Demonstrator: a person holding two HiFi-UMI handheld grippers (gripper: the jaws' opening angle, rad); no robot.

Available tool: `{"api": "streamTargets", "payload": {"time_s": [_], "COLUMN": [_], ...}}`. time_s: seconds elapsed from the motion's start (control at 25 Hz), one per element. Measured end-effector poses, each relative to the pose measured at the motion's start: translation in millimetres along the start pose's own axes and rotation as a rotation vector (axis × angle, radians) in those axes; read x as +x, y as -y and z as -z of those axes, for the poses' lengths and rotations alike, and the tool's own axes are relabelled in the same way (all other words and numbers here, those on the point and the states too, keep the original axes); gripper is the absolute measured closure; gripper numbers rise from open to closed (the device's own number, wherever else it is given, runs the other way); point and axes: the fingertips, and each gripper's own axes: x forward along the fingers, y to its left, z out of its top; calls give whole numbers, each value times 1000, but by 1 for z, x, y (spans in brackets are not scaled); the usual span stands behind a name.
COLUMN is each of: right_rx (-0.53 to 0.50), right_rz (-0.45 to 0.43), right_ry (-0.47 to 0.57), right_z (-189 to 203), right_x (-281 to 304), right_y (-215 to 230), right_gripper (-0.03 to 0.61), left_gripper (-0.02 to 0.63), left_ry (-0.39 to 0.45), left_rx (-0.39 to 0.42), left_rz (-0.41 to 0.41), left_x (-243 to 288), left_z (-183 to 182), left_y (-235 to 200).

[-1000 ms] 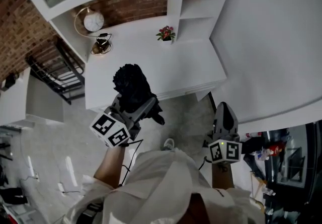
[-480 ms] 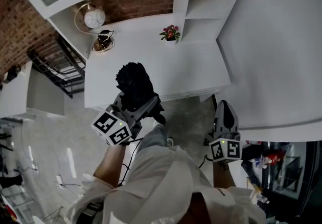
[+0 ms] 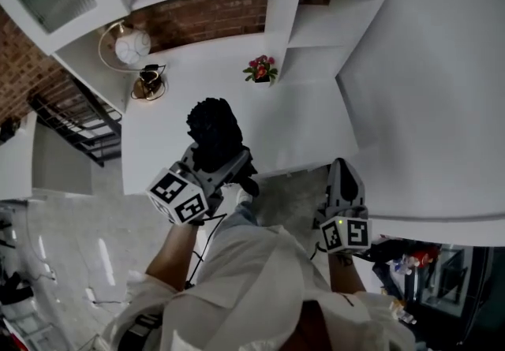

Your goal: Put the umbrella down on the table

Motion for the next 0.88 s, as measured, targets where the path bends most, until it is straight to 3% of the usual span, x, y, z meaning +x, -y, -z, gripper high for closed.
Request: {"api": "streamTargets", "payload": {"time_s": [0.36,0.88], "right_rx": [-13,-43], "right_rz": [11,-30], "right_ry": [-38,-161], "right_z": [6,48], "right_x": [97,181], "right_y": [5,-9], "right_gripper": [560,560], "left_gripper": [348,348], "left_ry": [-50,-182], "left_rx": [-54,-212], "left_rz": [33,19], "left_x": [58,101], "left_z": [-9,30], "left_y": [-75,-152]}}
